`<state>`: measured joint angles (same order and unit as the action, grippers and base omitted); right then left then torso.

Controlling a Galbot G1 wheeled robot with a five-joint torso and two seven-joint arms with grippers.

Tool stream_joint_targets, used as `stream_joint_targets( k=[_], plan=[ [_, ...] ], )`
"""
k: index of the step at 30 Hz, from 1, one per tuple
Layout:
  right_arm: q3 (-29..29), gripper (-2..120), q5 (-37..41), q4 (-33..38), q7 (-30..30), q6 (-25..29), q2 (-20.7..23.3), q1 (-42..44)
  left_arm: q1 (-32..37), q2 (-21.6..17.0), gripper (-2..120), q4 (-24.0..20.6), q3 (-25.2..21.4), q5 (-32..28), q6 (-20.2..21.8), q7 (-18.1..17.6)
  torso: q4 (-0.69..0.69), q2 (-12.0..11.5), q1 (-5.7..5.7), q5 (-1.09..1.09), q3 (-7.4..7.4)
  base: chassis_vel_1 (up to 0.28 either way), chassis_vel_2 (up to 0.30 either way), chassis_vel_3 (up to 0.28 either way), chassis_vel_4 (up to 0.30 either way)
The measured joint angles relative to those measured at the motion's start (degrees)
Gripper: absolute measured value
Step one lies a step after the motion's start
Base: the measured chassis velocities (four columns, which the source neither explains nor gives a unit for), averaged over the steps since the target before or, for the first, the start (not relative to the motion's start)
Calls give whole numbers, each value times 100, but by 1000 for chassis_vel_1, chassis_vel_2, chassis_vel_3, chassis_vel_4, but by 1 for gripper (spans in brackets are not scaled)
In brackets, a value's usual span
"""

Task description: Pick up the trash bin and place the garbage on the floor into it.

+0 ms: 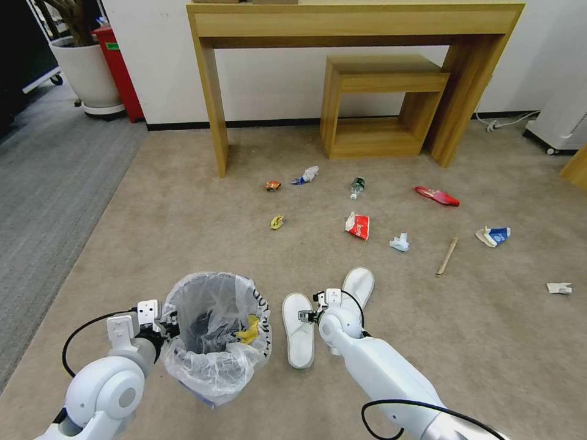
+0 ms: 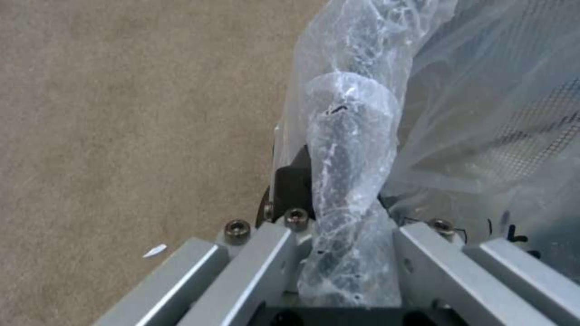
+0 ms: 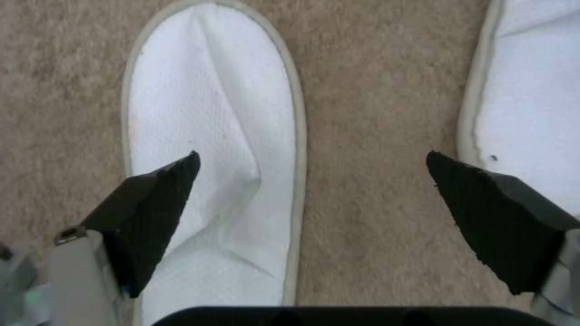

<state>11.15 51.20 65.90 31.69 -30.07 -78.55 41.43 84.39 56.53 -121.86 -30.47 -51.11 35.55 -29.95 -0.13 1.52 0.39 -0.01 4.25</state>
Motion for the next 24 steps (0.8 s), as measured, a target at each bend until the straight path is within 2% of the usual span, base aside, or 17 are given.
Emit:
stream_joint_targets(
  k=[8, 12, 16, 19, 20, 23, 24],
  plan=[
    [352, 93, -169, -452, -160, 274, -143, -148, -31, -6, 1, -28, 21, -13, -20, 15, 0, 0, 0, 0, 0, 0, 0, 0, 0],
    [517, 88, -228, -622, -170, 386, -202, -201, -35, 10, 1, -26, 40, -11, -40, 33, 1, 1, 0, 0, 0, 0, 0, 0, 0],
    [626, 78, -340, -683, -215, 495, -219, -201, -27, 26, 1, -21, 55, 1, -55, 65, 0, 1, 0, 0, 0, 0, 0, 0, 0],
    [689, 63, -342, -605, -213, 552, -204, -152, -28, 37, 1, -21, 62, 7, -73, 81, 1, 1, 0, 1, -1, 0, 0, 0, 0],
    [689, 63, -342, -605, -213, 552, -204, -152, -28, 37, 1, -21, 62, 7, -73, 81, 1, 1, 0, 1, -1, 0, 0, 0, 0],
    [792, 49, -335, -471, -221, 641, -126, -114, -15, 42, 1, -44, 64, 11, -91, 102, 0, 1, 0, 1, 0, 0, 0, 0, 0],
    [792, 49, -335, -471, -221, 641, -126, -114, -15, 42, 1, -44, 64, 11, -91, 102, 0, 1, 0, 1, 0, 0, 0, 0, 0]
  ],
)
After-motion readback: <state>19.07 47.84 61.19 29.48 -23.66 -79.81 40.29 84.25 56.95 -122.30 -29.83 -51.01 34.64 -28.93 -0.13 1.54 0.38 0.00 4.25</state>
